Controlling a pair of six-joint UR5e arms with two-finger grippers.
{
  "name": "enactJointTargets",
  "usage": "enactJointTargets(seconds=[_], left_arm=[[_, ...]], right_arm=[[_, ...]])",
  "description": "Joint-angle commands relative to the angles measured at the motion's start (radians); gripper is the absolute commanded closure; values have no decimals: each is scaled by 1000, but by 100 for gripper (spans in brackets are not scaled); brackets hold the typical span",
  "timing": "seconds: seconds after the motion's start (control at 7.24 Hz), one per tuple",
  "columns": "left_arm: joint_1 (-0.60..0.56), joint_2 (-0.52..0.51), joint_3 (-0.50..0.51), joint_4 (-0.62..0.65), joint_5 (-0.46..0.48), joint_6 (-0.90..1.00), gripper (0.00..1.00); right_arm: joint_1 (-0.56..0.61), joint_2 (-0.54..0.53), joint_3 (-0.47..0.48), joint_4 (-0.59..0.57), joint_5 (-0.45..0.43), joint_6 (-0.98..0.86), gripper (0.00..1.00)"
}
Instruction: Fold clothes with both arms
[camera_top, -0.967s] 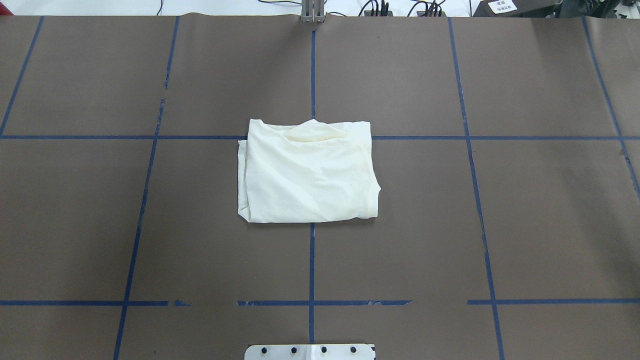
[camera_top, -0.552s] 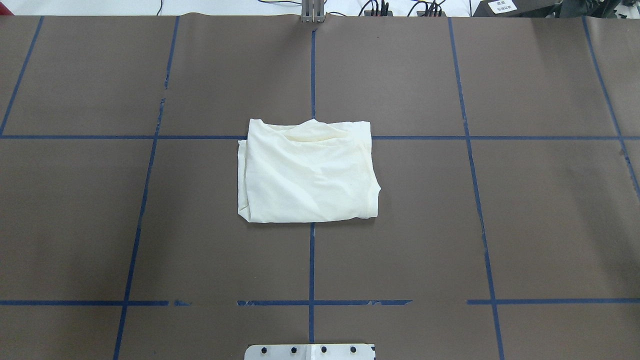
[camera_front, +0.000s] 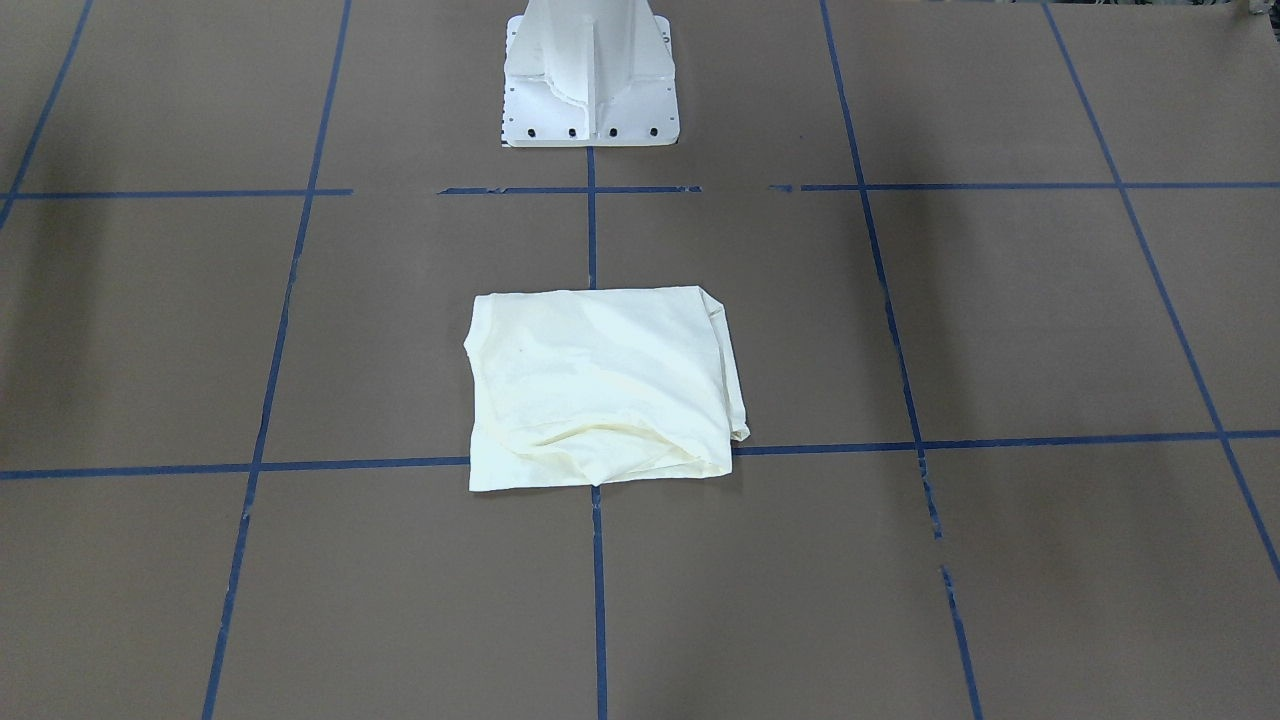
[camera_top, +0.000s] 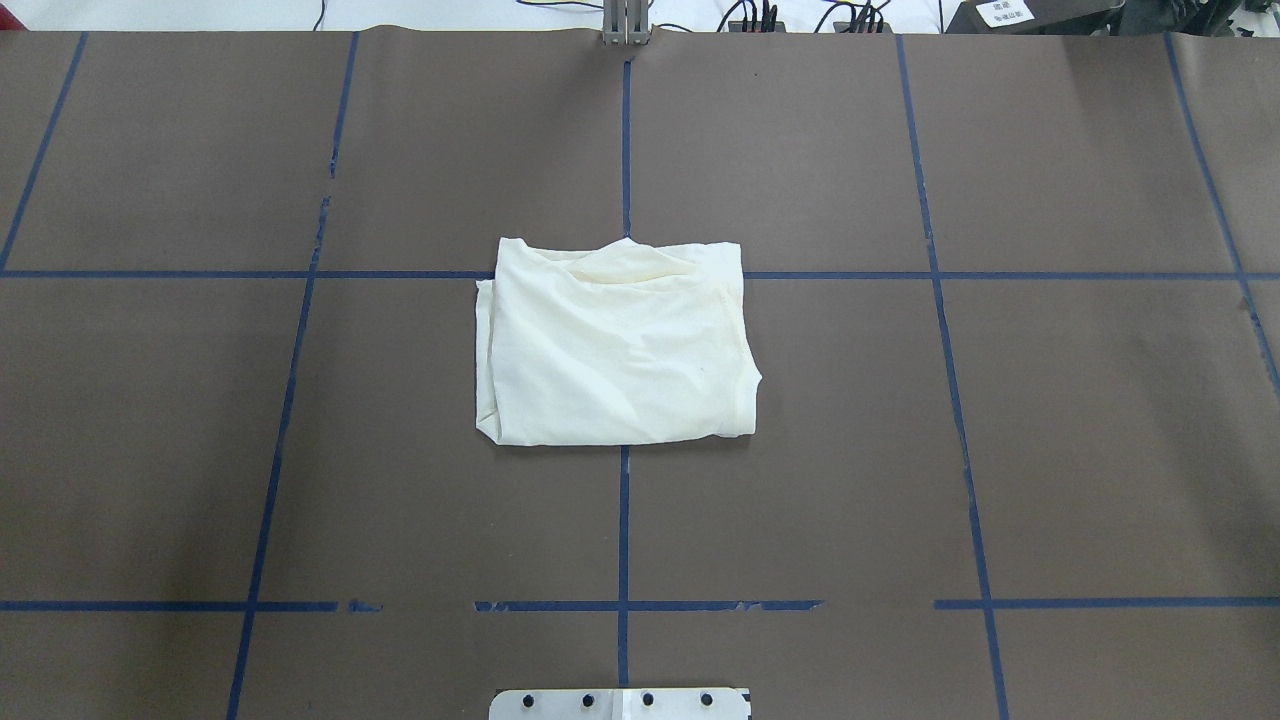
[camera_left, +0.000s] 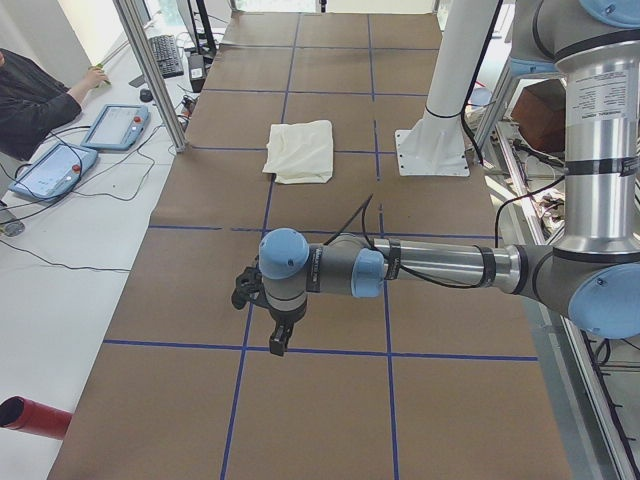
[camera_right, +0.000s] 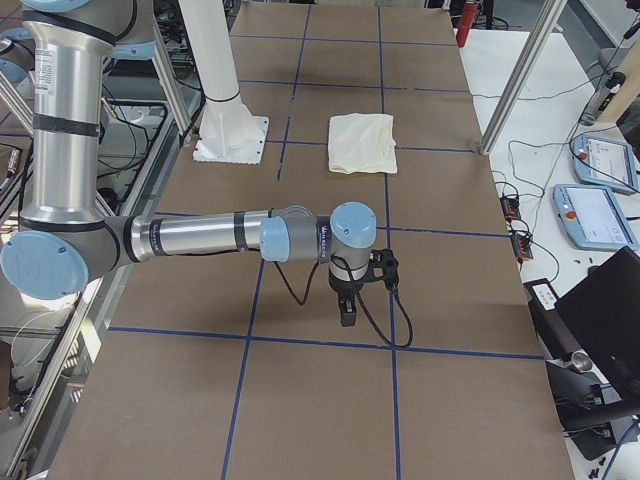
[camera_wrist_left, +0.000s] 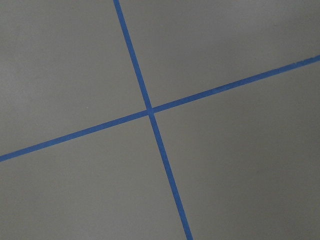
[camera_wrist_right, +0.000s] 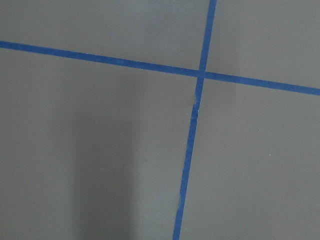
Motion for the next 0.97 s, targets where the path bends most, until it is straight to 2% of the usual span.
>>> enactJointTargets(seconds=[0.0,0.28,0.83], left_arm=[[0,64,-36,14,-1,-6,0],[0,61,-56,8,0,2,0],[0,54,-62,-23,0,2,0]], right_arm=[[-1,7,-1,-5,0,38,0],[-1,34,-1,-13,0,117,0],[-1,19,1,1,-8,113,0]])
